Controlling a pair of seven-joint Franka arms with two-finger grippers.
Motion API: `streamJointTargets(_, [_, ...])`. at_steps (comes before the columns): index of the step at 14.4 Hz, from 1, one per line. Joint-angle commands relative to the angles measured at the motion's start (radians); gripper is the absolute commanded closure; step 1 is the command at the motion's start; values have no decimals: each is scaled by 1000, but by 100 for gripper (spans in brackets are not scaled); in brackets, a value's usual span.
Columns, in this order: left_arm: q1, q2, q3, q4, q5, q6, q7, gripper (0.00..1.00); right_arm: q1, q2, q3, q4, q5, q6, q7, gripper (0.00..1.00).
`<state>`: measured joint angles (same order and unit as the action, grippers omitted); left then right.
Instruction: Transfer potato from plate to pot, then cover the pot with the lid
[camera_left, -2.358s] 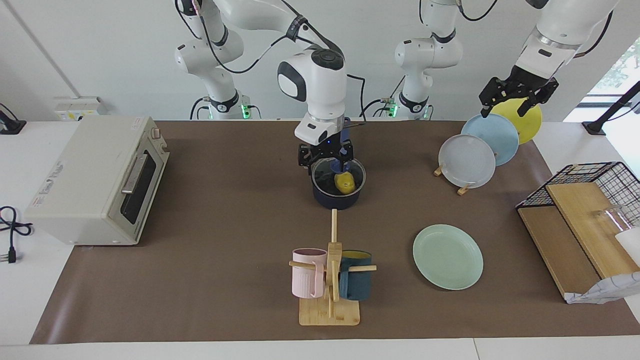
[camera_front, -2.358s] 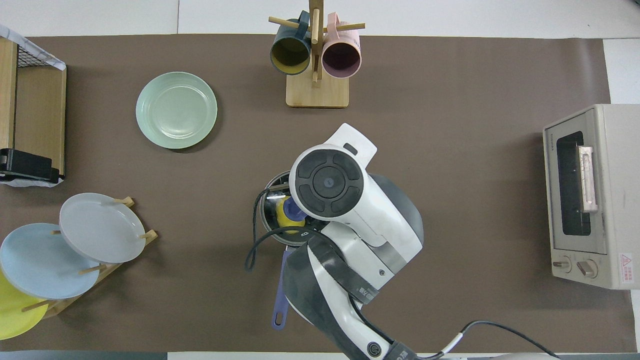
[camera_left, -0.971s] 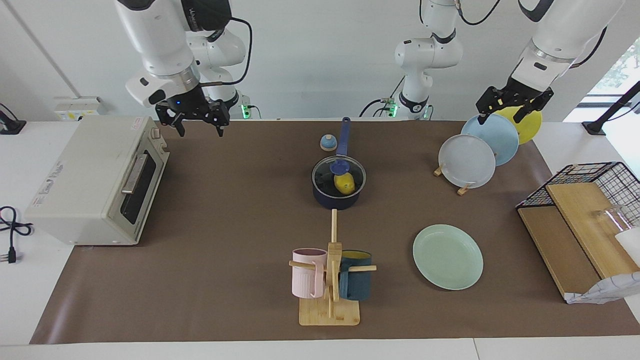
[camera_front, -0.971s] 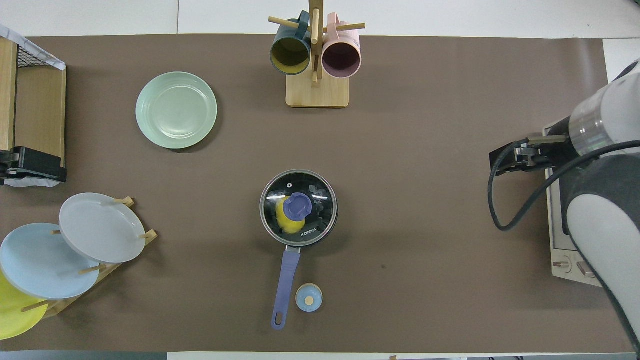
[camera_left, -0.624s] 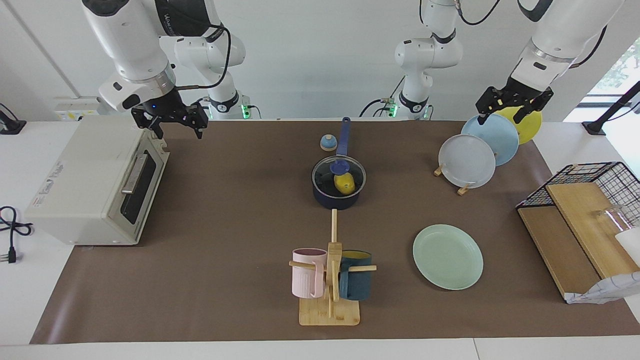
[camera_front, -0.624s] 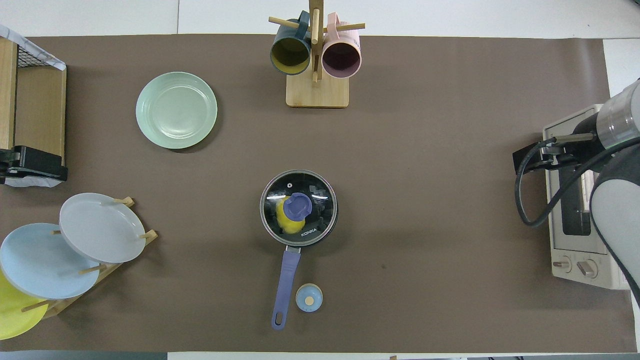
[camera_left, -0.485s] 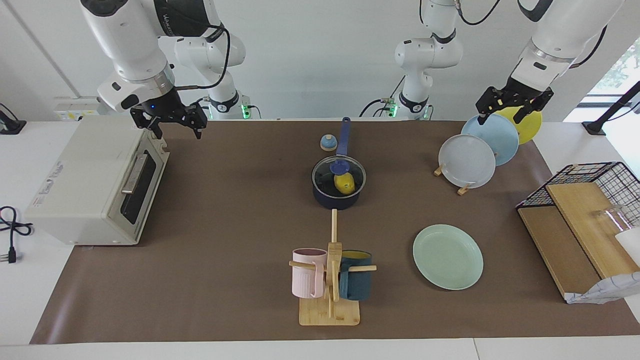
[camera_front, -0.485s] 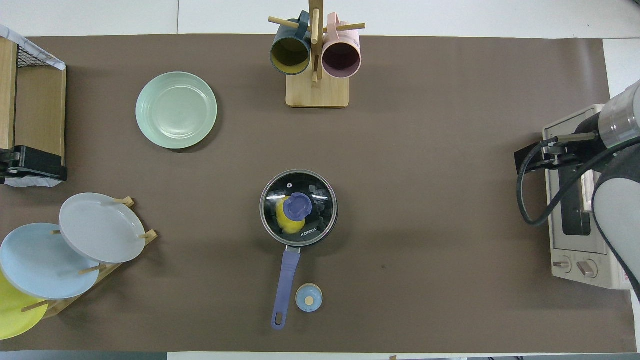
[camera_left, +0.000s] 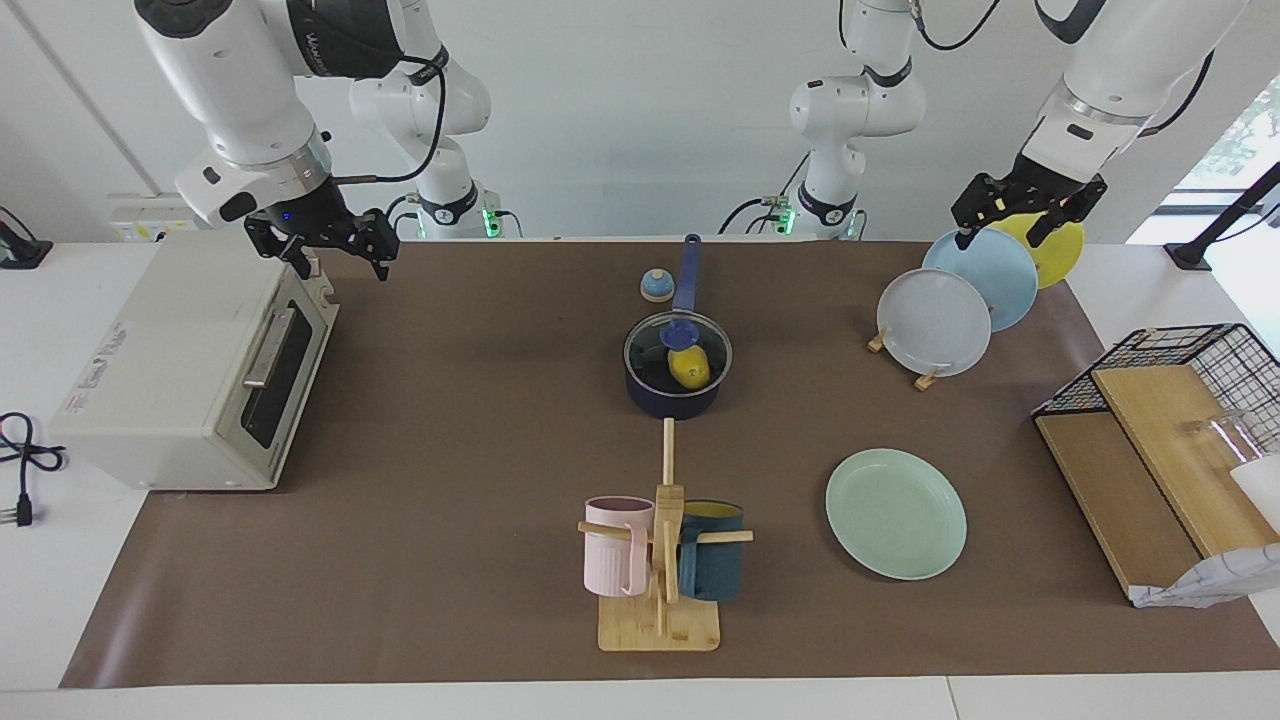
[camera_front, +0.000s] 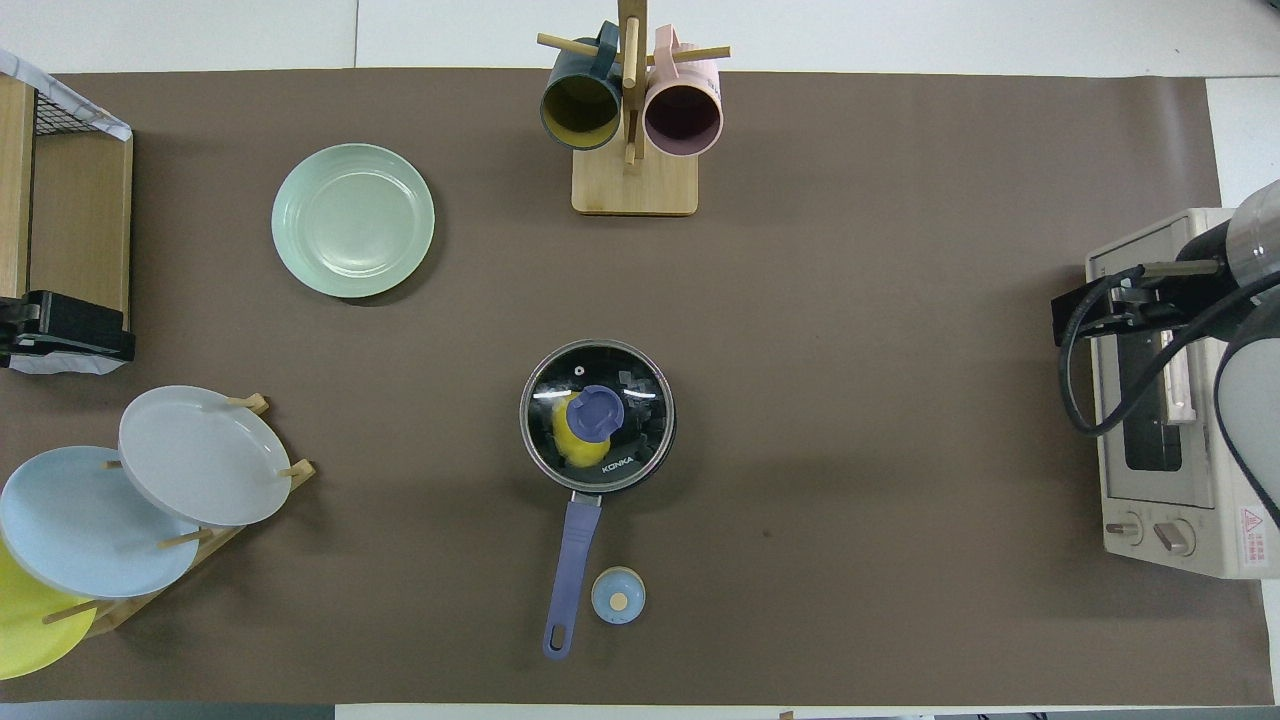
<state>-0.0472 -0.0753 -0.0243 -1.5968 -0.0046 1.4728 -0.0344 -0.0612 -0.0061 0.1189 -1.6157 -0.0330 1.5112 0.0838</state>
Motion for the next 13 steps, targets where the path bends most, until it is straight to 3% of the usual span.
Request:
streamJointTargets(1, [-2,-12,4,-17,9,33,-13,0,-9,0,4,5,-4,-14,-24,0])
streamJointTargets(4, [-2,-17,4,-25,9,26,-13,0,31,-2,-54,7,1,-14,-30,0])
streamJointTargets(13, [-8,-15,4,-23,9,41,-12,0,32,-3,-39,3,1,-11,-30,0])
